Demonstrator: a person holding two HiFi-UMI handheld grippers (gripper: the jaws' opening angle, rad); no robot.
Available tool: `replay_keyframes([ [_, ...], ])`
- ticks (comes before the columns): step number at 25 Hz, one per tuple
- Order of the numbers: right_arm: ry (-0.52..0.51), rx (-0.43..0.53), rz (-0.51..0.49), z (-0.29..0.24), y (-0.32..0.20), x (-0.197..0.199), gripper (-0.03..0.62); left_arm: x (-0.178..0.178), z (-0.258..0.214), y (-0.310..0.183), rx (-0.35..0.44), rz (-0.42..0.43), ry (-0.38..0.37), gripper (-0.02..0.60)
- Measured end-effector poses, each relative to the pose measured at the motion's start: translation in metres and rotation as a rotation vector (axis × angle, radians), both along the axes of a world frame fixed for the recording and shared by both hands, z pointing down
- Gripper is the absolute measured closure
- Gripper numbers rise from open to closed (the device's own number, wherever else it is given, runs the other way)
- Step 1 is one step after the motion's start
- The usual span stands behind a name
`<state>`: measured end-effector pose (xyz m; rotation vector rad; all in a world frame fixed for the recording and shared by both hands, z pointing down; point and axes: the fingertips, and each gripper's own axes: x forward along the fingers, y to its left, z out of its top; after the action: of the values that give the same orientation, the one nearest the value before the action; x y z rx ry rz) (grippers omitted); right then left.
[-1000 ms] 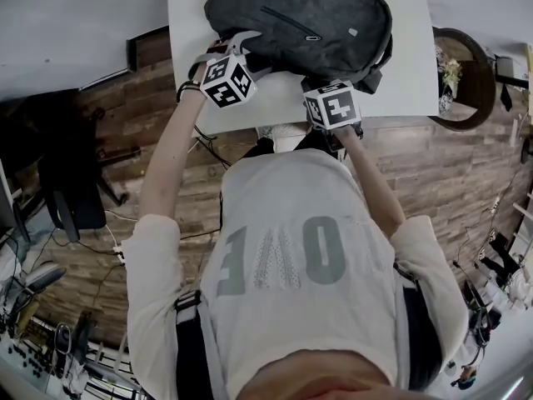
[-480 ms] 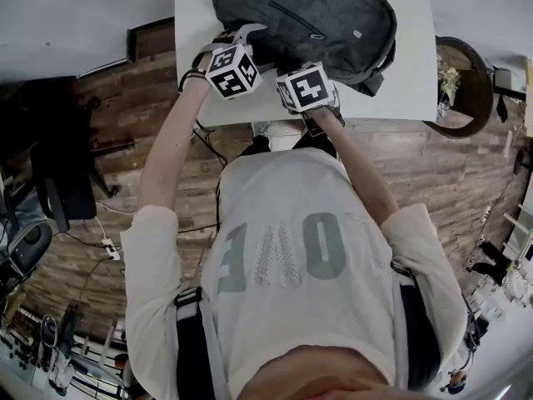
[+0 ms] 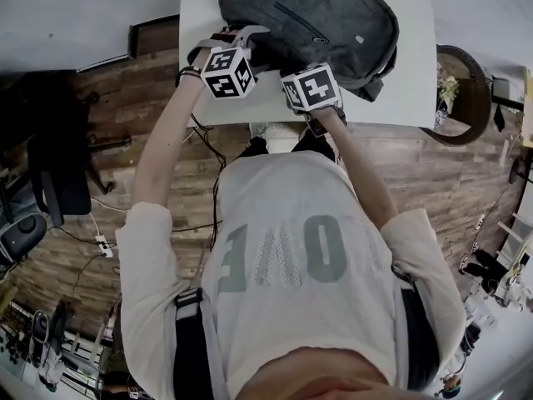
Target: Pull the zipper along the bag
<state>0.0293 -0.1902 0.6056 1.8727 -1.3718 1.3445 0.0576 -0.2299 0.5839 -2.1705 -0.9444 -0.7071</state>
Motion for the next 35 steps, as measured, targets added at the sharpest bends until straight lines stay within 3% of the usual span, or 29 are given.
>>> replay_keyframes([
  [6, -0.044, -0.007, 0.018, -0.004, -0.006, -0.002, 0.563, 0.001, 0.002, 0.001, -0.042, -0.028, -0.033, 0.252],
  [13, 0.02, -0.072, -0.167, -0.004, -0.021, -0.001, 0.563, 0.007, 0.002, -0.003, -0.055, -0.033, -0.049, 0.252],
  [20, -0.097, -0.082, -0.172, -0.003, -0.019, -0.002, 0.562, 0.008, 0.0, 0.0, -0.05, -0.043, -0.045, 0.252],
  [29, -0.023, -0.001, -0.175, -0.003, -0.017, -0.006, 0.558, 0.009, 0.003, 0.001, -0.006, -0.074, -0.05, 0.252],
  [30, -0.039, 0.023, -0.168, -0.003, -0.017, -0.01, 0.54, 0.009, 0.003, 0.002, -0.008, -0.079, -0.057, 0.252],
  [32, -0.077, 0.078, -0.16, -0.009, -0.016, -0.019, 0.382, 0.01, -0.003, 0.002, -0.037, -0.109, -0.069, 0.252],
  [35, -0.035, 0.151, -0.163, -0.037, -0.009, -0.013, 0.355, 0.02, -0.038, -0.005, -0.127, -0.194, -0.01, 0.252],
])
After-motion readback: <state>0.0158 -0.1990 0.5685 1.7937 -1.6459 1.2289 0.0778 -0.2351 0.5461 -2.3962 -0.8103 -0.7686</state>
